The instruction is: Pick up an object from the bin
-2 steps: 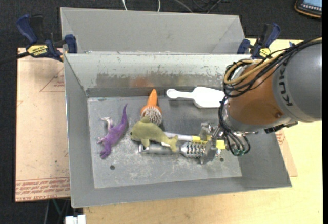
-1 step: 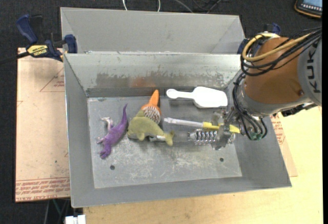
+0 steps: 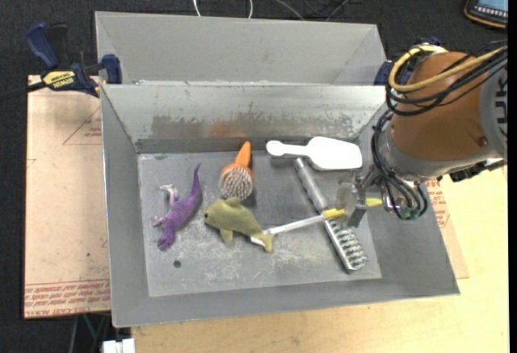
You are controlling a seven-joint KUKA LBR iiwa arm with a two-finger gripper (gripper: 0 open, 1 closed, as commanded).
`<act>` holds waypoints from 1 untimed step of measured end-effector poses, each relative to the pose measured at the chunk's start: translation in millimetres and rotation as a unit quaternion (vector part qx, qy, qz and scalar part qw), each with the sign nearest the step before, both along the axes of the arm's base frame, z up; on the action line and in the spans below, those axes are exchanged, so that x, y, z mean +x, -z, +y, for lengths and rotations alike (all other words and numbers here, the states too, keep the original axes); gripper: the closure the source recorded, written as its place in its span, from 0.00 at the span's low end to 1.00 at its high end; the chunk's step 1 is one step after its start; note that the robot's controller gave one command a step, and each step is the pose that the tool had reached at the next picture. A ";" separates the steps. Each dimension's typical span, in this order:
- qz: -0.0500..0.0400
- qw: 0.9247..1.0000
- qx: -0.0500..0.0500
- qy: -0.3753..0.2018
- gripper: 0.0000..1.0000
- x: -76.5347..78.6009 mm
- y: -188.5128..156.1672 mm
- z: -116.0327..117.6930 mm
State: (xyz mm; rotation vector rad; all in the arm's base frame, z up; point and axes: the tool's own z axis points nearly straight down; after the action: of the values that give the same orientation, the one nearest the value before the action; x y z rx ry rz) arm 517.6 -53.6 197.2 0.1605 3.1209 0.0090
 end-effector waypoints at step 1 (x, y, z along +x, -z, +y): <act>-0.007 1.000 0.000 0.006 1.00 17.0 0.9 2.2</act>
Offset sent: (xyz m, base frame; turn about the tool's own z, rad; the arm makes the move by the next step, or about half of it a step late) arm -0.0059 -0.0062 -0.0035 0.0080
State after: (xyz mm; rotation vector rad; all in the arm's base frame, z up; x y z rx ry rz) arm 534.6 -51.4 196.3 0.1773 3.1067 0.0090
